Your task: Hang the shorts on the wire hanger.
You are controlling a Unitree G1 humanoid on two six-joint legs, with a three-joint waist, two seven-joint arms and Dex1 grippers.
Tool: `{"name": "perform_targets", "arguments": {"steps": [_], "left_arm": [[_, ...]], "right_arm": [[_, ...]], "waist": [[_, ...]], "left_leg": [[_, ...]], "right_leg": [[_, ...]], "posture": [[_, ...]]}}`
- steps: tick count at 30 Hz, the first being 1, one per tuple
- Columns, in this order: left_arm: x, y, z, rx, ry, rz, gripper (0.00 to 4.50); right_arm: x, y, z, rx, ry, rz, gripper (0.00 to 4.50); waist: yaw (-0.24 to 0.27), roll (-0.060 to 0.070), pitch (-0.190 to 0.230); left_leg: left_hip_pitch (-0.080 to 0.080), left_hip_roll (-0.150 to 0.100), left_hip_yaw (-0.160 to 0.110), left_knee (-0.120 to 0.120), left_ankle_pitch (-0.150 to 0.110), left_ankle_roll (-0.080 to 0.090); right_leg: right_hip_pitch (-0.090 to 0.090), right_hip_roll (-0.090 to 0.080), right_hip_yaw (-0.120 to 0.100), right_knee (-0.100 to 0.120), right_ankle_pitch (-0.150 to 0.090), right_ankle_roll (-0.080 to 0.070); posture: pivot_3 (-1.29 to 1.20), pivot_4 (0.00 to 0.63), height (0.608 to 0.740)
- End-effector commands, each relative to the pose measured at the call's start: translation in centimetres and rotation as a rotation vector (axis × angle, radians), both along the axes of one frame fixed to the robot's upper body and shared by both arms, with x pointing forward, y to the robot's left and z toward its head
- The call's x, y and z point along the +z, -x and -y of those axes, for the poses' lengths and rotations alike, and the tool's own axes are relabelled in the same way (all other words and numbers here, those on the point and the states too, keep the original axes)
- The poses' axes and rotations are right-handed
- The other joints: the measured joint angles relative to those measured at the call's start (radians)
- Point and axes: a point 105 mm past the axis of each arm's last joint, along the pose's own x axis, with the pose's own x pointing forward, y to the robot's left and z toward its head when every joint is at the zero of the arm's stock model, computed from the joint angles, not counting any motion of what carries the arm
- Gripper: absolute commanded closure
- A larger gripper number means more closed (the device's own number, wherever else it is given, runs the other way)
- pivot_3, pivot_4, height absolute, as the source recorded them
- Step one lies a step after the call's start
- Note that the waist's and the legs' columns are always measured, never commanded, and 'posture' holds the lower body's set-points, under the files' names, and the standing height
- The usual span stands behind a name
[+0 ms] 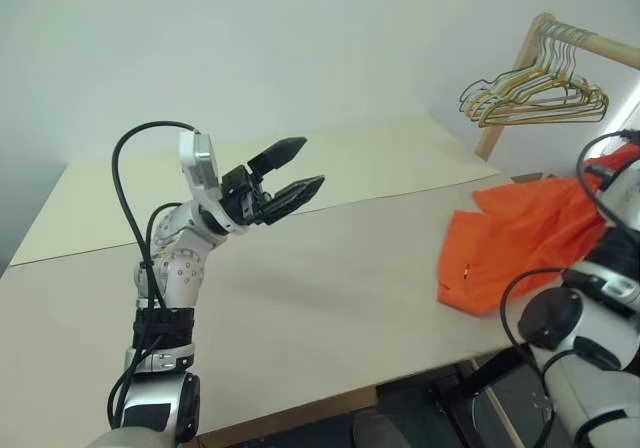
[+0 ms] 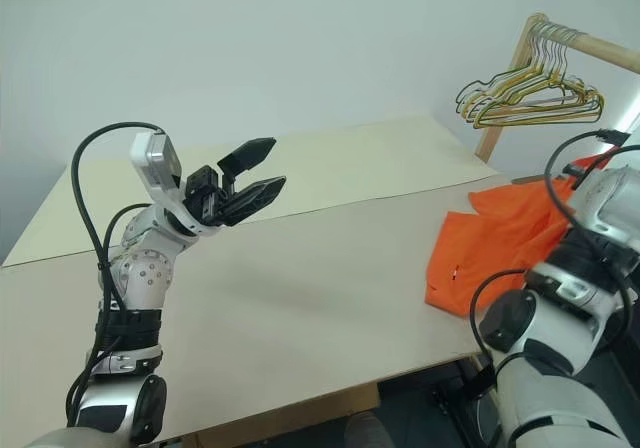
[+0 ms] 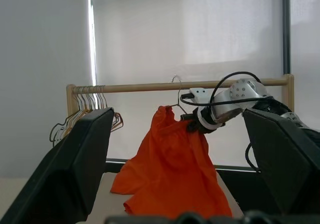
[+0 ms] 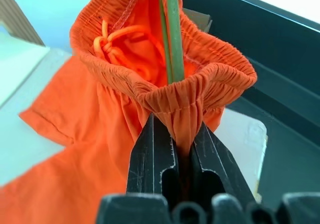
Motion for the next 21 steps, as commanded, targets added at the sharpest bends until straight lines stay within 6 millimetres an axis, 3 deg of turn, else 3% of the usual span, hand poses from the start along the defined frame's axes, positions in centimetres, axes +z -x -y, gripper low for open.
{"name": "perform_targets", "arguments": {"steps": [1, 4, 6, 12, 15, 21], "left_arm": [[0.8, 0.3, 0.1, 0.005, -0.014, 0.044, 0.05], [0.9, 0.3, 0.1, 0.007, -0.017, 0.048, 0.05], [1.2, 0.5, 0.0, 0.0, -0.005, 0.048, 0.05], [1.5, 0.5, -0.2, 0.002, -0.004, 0.053, 0.05], [1.2, 0.6, 0.0, 0.001, -0.015, 0.051, 0.05], [1.0, 0.6, 0.0, 0.003, -0.019, 0.047, 0.05]], "right_arm": [[3.3, -0.3, 1.5, -0.043, 0.034, 0.123, 4.5], [3.8, -0.3, 2.8, -0.076, -0.005, 0.155, 4.5], [4.9, 0.0, 3.6, -0.106, 0.058, 0.164, 4.5], [5.1, -0.3, 4.0, -0.122, -0.106, 0.248, 4.5], [3.3, -0.3, 4.3, -0.136, -0.245, 0.258, 4.5], [1.9, 0.2, 5.1, -0.184, -0.281, 0.246, 4.5]], "waist": [[0.0, 0.0, 0.0], [0.001, 0.0, 0.0], [0.004, 0.0, 0.0], [0.01, 0.002, 0.001], [0.019, 0.002, 0.001], [0.032, 0.003, 0.002]], "left_leg": [[0.001, 0.0, 0.0, -0.001, 0.0, 0.0], [0.005, 0.0, 0.0, -0.003, -0.001, 0.001], [0.006, 0.0, 0.0, -0.003, -0.001, 0.002], [0.006, 0.001, 0.001, -0.004, -0.001, 0.002], [0.006, 0.001, 0.001, -0.004, -0.002, 0.002], [0.006, 0.001, 0.002, -0.004, -0.002, 0.003]], "right_leg": [[0.002, 0.0, 0.0, -0.001, 0.0, 0.0], [0.008, 0.0, 0.0, -0.011, 0.0, 0.0], [0.01, 0.0, 0.0, -0.012, 0.0, 0.0], [0.01, 0.0, 0.001, -0.014, 0.0, 0.0], [0.011, 0.001, 0.0, -0.015, 0.0, 0.0], [0.012, 0.001, 0.0, -0.017, 0.0, 0.0]], "posture": [[-0.24, 0.0, 0.74], [-0.24, 0.0, 0.74], [-0.23, 0.0, 0.74], [-0.23, 0.0, 0.74], [-0.23, 0.0, 0.74], [-0.23, 0.0, 0.74]]}}
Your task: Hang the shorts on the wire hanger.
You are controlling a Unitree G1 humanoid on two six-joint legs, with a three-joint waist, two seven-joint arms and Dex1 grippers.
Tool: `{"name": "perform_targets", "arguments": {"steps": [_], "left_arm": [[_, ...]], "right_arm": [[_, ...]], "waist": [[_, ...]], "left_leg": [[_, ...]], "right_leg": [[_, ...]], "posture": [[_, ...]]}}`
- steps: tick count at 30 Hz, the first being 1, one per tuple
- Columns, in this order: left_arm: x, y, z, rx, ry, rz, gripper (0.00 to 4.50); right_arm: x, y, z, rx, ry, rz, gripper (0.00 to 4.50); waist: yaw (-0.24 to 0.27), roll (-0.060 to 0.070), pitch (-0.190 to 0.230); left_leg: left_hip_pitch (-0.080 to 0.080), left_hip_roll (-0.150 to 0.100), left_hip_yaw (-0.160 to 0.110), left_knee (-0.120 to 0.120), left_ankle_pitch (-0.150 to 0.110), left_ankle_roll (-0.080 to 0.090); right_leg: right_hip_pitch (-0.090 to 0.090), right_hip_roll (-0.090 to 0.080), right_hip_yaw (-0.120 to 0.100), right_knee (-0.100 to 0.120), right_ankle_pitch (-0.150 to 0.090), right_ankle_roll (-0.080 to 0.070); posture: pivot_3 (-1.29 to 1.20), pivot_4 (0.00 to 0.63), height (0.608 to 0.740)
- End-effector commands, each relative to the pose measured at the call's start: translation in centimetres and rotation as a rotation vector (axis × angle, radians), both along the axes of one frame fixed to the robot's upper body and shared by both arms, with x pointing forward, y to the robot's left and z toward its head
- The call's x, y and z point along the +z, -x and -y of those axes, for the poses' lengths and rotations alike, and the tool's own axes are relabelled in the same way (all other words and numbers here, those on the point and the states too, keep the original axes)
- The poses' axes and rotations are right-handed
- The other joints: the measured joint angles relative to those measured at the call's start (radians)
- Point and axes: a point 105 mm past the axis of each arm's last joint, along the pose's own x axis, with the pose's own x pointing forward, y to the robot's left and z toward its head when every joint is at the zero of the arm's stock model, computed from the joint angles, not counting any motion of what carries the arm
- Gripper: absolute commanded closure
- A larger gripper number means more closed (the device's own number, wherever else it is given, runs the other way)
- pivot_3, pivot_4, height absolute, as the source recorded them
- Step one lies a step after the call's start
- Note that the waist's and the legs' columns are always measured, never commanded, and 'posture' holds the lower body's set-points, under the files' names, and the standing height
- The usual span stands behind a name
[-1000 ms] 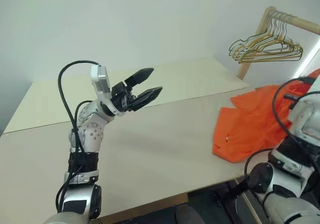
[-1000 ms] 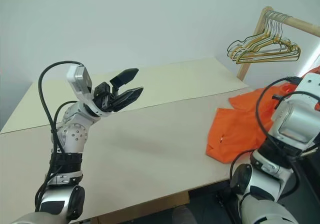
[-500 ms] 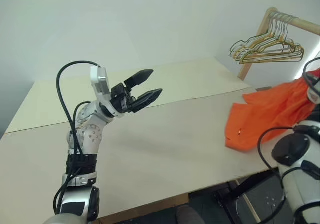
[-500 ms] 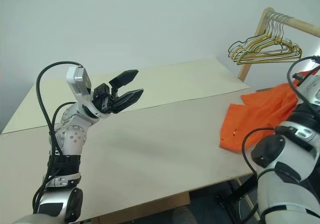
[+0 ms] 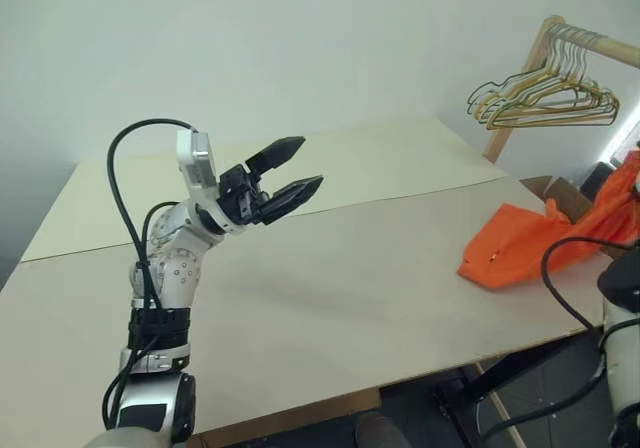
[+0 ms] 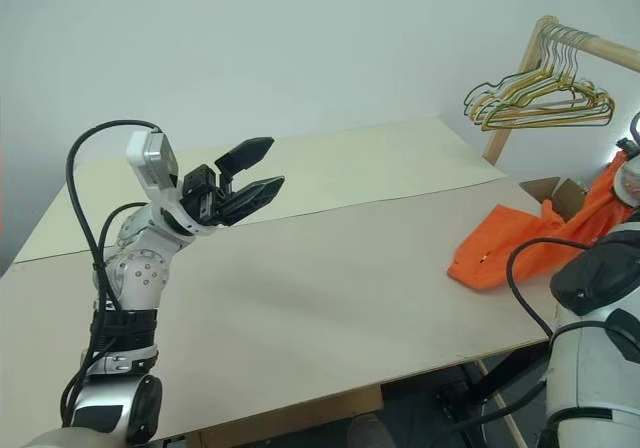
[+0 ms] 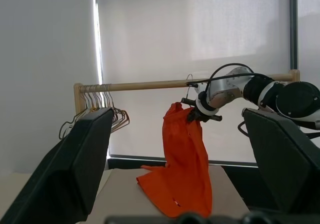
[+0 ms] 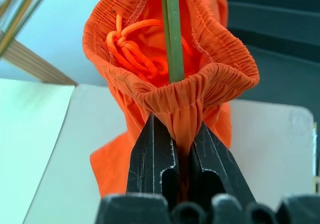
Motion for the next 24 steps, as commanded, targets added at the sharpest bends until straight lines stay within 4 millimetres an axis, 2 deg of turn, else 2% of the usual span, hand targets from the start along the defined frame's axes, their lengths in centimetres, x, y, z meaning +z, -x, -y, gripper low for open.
{"name": "perform_targets", "arguments": {"steps": [1, 6, 12, 16, 21, 24], "left_arm": [[0.8, 0.4, 0.1, -0.001, -0.002, 0.04, 0.05], [0.6, 0.5, 0.2, -0.002, -0.003, 0.034, 0.05], [0.5, 0.6, 0.3, -0.012, -0.003, 0.032, 0.05], [0.5, 0.6, 0.5, -0.018, -0.004, 0.037, 0.05], [0.4, 1.0, 0.6, -0.04, -0.01, 0.049, 0.05], [0.3, 1.1, 0.5, -0.044, -0.008, 0.048, 0.0]], "right_arm": [[0.8, 0.7, 1.2, -0.059, -0.004, 0.057, 4.5], [-0.1, 1.4, 2.1, -0.095, -0.015, 0.035, 4.5], [-1.3, 1.7, 2.1, -0.112, -0.051, 0.008, 4.5], [-1.7, 1.7, 2.2, -0.113, -0.015, -0.031, 4.5], [-2.2, 1.8, 2.4, -0.106, 0.056, -0.1, 4.5], [-2.4, 1.8, 2.4, -0.112, 0.061, -0.112, 3.53]], "waist": [[0.003, 0.0, 0.0], [0.02, 0.0, 0.0], [0.025, 0.0, 0.0], [0.025, 0.0, 0.0], [0.026, -0.002, 0.001], [0.026, -0.002, 0.001]], "left_leg": [[0.0, 0.0, 0.0, 0.0, 0.0, 0.0], [-0.001, 0.0, 0.0, 0.0, 0.0, 0.001], [-0.001, 0.0, 0.0, 0.0, 0.0, 0.001], [-0.001, 0.0, 0.0, 0.0, 0.0, 0.001], [0.008, 0.001, 0.0, -0.001, -0.002, 0.003], [0.01, 0.001, 0.0, -0.001, -0.003, 0.003]], "right_leg": [[0.0, 0.0, 0.0, 0.0, 0.0, 0.0], [0.0, 0.0, 0.0, -0.002, 0.0, 0.0], [0.0, 0.001, 0.0, -0.003, 0.0, 0.0], [0.002, 0.001, 0.0, -0.005, 0.0, 0.0], [0.014, 0.002, -0.001, -0.012, 0.0, 0.0], [0.016, 0.002, 0.0, -0.014, 0.0, 0.001]], "posture": [[-0.23, 0.0, 0.74], [-0.23, 0.0, 0.74], [-0.23, 0.0, 0.74], [-0.23, 0.0, 0.74], [-0.22, 0.0, 0.74], [-0.22, 0.0, 0.74]]}}
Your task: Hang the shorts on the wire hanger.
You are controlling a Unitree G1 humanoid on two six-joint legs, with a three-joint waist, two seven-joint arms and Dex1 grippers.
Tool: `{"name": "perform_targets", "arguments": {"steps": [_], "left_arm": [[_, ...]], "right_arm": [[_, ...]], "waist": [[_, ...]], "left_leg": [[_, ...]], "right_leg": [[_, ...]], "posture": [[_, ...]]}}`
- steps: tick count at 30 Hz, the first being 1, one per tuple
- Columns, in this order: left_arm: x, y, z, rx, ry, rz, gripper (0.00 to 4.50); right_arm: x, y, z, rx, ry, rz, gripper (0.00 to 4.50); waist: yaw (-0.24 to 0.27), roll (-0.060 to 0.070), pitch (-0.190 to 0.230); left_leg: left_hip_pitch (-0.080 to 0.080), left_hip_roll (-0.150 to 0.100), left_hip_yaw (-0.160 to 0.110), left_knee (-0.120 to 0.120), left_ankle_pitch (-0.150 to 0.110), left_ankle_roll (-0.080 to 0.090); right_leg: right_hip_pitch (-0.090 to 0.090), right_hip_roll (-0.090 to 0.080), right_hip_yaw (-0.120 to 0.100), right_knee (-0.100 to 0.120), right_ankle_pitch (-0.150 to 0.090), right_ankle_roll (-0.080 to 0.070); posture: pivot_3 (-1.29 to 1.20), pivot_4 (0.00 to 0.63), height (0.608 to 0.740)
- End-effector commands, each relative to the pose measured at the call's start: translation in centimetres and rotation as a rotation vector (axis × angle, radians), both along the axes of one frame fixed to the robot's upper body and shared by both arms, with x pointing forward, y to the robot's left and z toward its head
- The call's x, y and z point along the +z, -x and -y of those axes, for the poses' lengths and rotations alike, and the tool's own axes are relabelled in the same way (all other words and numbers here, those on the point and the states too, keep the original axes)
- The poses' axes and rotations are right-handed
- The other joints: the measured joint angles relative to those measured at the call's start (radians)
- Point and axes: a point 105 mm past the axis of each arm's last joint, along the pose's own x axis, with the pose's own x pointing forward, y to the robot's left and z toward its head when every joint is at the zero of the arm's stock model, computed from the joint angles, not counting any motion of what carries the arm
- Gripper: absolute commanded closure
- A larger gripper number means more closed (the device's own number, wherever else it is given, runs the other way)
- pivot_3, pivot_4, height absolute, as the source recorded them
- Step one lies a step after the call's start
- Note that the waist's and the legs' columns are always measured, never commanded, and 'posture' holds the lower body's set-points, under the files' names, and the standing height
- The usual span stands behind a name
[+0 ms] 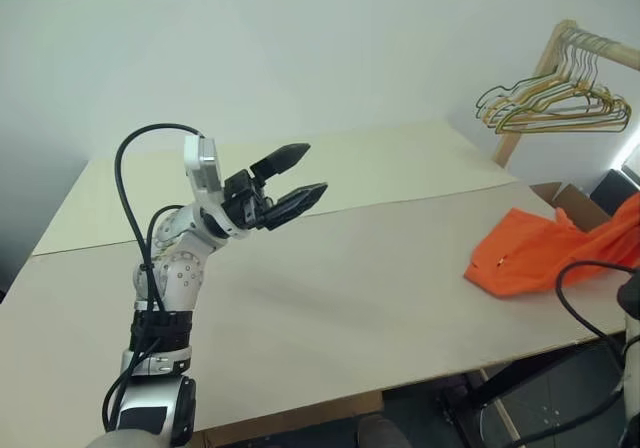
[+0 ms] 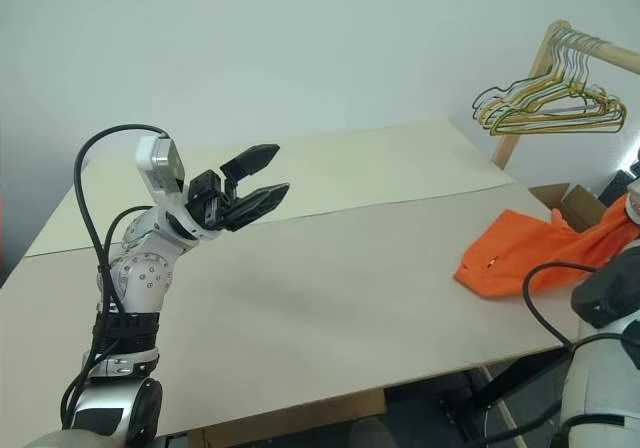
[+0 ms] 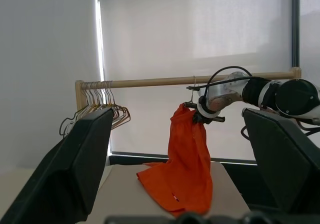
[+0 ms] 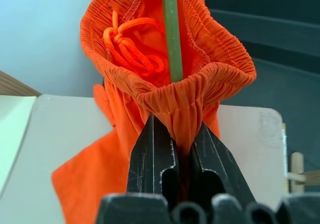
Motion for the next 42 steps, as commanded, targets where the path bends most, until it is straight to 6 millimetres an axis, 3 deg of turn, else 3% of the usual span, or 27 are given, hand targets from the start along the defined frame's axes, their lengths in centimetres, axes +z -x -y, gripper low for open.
{"name": "perform_targets", "arguments": {"steps": [1, 6, 10, 13, 19, 22, 25, 29, 34, 37, 40, 42], "left_arm": [[0.9, 0.7, 0.0, -0.018, 0.006, 0.052, 0.0], [1.1, 0.9, 0.0, -0.027, 0.022, 0.059, 0.0], [1.2, 0.9, 0.0, -0.026, 0.022, 0.064, 0.0], [1.1, 0.9, -0.1, -0.021, 0.021, 0.064, 0.0], [1.1, 0.8, -0.2, -0.016, 0.018, 0.063, 0.0], [1.1, 0.7, -0.2, -0.014, 0.02, 0.064, 0.0], [1.1, 0.7, -0.3, -0.002, 0.016, 0.064, 0.0], [0.8, 0.5, -1.0, 0.056, -0.009, 0.061, 0.0], [0.0, 0.2, -4.1, 0.191, -0.075, 0.018, 0.0], [-0.6, 0.5, -6.2, 0.271, -0.146, -0.004, 0.0], [-1.0, 0.7, -7.6, 0.338, -0.184, -0.033, 0.0], [-1.4, 1.0, -8.6, 0.403, -0.209, -0.064, 0.0]], "right_arm": [[-0.1, 0.0, 0.0, -0.014, 0.009, -0.012, 3.22], [0.5, 0.3, 0.2, -0.042, 0.068, -0.043, 1.5], [3.1, 0.7, 0.7, -0.098, 0.256, -0.086, 0.1], [5.9, 0.9, 0.6, -0.141, 0.457, -0.105, 0.05], [9.3, 0.7, -0.8, -0.176, 0.69, -0.106, 0.05], [11.4, -0.5, -2.6, -0.115, 0.905, -0.1, 0.05], [12.3, -1.9, -4.2, -0.031, 1.036, -0.069, 0.05], [12.6, -3.9, -6.8, 0.144, 1.142, 0.001, 0.05], [11.5, -6.9, -13.1, 0.541, 1.291, 0.089, 0.05], [10.4, -7.6, -17.3, 0.813, 1.394, 0.14, 0.05], [9.2, -7.6, -20.1, 1.003, 1.419, 0.175, 0.05], [7.0, -7.3, -22.9, 1.216, 1.452, 0.151, 0.05]], "waist": [[0.001, 0.0, 0.0], [0.004, 0.0, 0.0], [0.005, 0.0, 0.0], [0.008, 0.001, 0.0], [0.009, 0.002, 0.0], [0.009, 0.002, 0.0], [0.004, 0.002, 0.0], [0.001, 0.002, 0.0], [-0.002, 0.002, 0.0], [0.004, 0.002, 0.0], [0.014, 0.002, 0.001], [0.028, 0.001, 0.001]], "left_leg": [[0.0, 0.0, 0.0, 0.0, 0.0, 0.0], [0.0, 0.0, 0.0, 0.0, 0.0, 0.0], [0.0, 0.0, 0.0, 0.0, 0.0, 0.0], [-0.001, 0.0, 0.0, 0.0, 0.0, 0.0], [0.0, 0.0, 0.0, 0.0, 0.0, 0.0], [0.0, 0.0, 0.0, 0.0, 0.0, 0.0], [0.0, 0.0, 0.0, 0.0, 0.0, 0.0], [0.0, 0.0, 0.0, 0.0, 0.0, -0.001], [0.001, 0.0, -0.001, 0.0, 0.001, -0.001], [0.001, 0.0, -0.002, 0.0, 0.001, -0.001], [0.001, 0.0, -0.003, 0.0, 0.001, -0.002], [0.001, 0.0, -0.003, 0.0, 0.001, -0.002]], "right_leg": [[0.0, 0.0, 0.0, 0.0, 0.0, 0.0], [0.0, -0.001, 0.0, 0.0, 0.0, 0.0], [0.0, -0.001, 0.001, 0.0, 0.0, 0.0], [-0.001, -0.002, 0.001, 0.001, 0.0, 0.001], [-0.002, -0.002, 0.001, 0.002, 0.0, 0.001], [-0.002, -0.002, 0.001, 0.002, 0.0, 0.001], [-0.002, -0.002, 0.001, 0.003, 0.0, 0.001], [-0.002, -0.001, 0.001, 0.003, 0.0, 0.001], [-0.002, 0.0, 0.001, 0.004, 0.0, 0.001], [-0.003, 0.0, 0.001, 0.004, 0.0, 0.001], [-0.005, 0.0, 0.0, 0.005, 0.0, 0.001], [-0.006, -0.001, 0.0, 0.005, 0.0, 0.001]], "posture": [[-0.22, 0.0, 0.74], [-0.22, 0.0, 0.74], [-0.22, 0.0, 0.74], [-0.22, 0.0, 0.74], [-0.21, 0.0, 0.74], [-0.21, 0.0, 0.74], [-0.21, 0.0, 0.74], [-0.19, 0.0, 0.74], [-0.16, 0.0, 0.74], [-0.14, 0.0, 0.74], [-0.1, 0.0, 0.74], [-0.06, 0.0, 0.74]]}}
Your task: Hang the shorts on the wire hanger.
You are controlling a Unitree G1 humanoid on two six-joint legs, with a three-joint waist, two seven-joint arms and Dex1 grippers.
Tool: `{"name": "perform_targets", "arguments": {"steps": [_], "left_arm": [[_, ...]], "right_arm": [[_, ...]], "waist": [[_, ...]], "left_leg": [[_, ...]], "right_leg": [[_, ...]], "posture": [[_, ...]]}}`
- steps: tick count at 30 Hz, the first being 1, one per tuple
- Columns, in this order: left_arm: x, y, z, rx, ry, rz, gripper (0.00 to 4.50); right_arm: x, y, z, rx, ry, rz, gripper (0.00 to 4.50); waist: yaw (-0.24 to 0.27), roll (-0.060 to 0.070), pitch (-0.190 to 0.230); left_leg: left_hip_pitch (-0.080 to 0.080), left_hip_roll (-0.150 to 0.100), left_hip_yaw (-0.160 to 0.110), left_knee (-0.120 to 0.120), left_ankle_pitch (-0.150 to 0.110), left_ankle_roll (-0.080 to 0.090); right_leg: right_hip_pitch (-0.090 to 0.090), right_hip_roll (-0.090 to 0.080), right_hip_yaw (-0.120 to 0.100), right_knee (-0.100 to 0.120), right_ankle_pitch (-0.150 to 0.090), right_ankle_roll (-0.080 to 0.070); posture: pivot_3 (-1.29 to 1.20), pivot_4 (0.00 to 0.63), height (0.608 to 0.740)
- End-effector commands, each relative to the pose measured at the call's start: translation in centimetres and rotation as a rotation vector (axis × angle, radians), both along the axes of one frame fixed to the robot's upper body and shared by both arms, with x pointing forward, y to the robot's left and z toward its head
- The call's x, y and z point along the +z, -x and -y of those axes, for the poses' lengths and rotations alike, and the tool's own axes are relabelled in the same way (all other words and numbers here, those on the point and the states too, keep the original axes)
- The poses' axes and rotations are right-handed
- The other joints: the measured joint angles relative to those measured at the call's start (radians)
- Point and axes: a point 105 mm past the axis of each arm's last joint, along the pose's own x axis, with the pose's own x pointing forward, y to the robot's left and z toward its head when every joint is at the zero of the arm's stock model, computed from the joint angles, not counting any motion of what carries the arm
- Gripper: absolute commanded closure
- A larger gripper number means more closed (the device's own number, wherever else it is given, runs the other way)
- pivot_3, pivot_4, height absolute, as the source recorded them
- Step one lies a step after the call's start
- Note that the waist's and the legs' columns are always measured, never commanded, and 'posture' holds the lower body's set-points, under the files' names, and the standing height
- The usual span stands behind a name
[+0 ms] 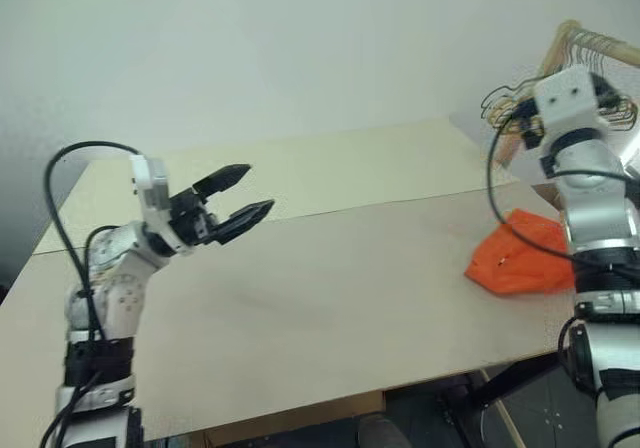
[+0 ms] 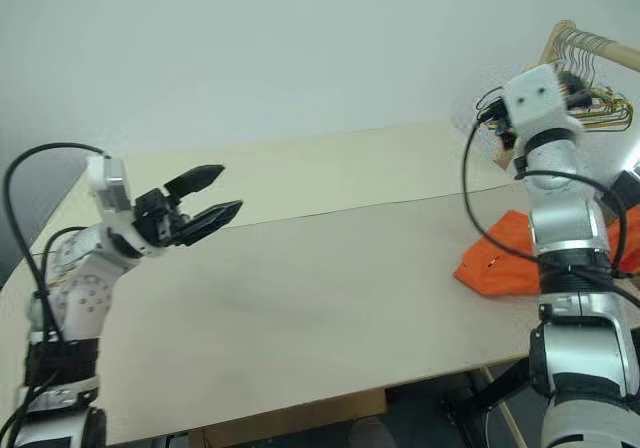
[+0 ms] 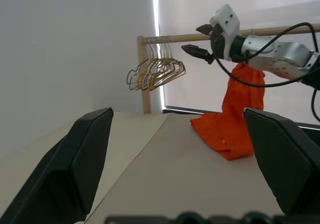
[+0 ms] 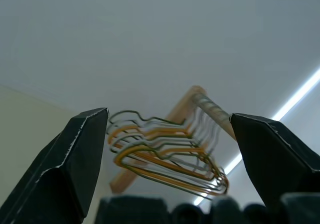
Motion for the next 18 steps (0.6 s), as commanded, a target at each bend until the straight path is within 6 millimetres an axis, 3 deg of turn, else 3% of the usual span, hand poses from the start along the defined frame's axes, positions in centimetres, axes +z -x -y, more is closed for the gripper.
{"name": "perform_targets", "arguments": {"steps": [1, 4, 8, 13, 18], "left_arm": [[0.6, 0.9, -1.4, 0.099, -0.035, 0.007, 0.0], [-0.3, 1.9, -2.2, 0.166, -0.048, -0.02, 0.0], [-1.7, 3.0, -2.5, 0.229, -0.068, -0.06, 0.0], [-2.4, 3.5, -2.7, 0.253, -0.095, -0.077, 0.0], [-2.8, 3.3, -3.1, 0.26, -0.131, -0.103, 0.0]], "right_arm": [[-1.3, 1.1, -5.6, 0.279, 0.15, -0.095, 0.05], [-4.8, 2.4, -8.4, 0.454, 0.222, -0.25, 0.05], [-8.8, 4.1, -10.0, 0.592, 0.308, -0.417, 0.05], [-10.5, 4.7, -10.2, 0.633, 0.336, -0.503, 0.05], [-11.1, 4.5, -10.1, 0.614, 0.351, -0.525, 0.05]], "waist": [[0.014, -0.001, 0.0], [0.053, -0.004, 0.002], [0.118, -0.008, 0.005], [0.201, -0.009, 0.006], [0.228, -0.011, 0.007]], "left_leg": [[0.0, 0.0, 0.0, 0.0, 0.0, 0.0], [0.0, 0.0, -0.001, 0.0, -0.001, -0.002], [-0.002, -0.001, -0.001, 0.0, -0.002, -0.004], [-0.002, -0.001, 0.0, 0.0, -0.002, -0.006], [-0.002, -0.002, 0.0, -0.001, -0.002, -0.006]], "right_leg": [[0.0, 0.0, 0.0, 0.0, 0.0, 0.0], [-0.002, 0.001, 0.0, 0.002, 0.0, 0.0], [-0.013, -0.001, 0.0, 0.009, 0.0, 0.0], [-0.014, -0.001, -0.001, 0.009, 0.0, -0.002], [-0.015, -0.002, -0.002, 0.009, 0.0, -0.003]], "posture": [[-0.04, 0.0, 0.74], [0.01, 0.0, 0.74], [0.05, 0.0, 0.74], [0.07, 0.0, 0.74], [0.07, 0.0, 0.74]]}}
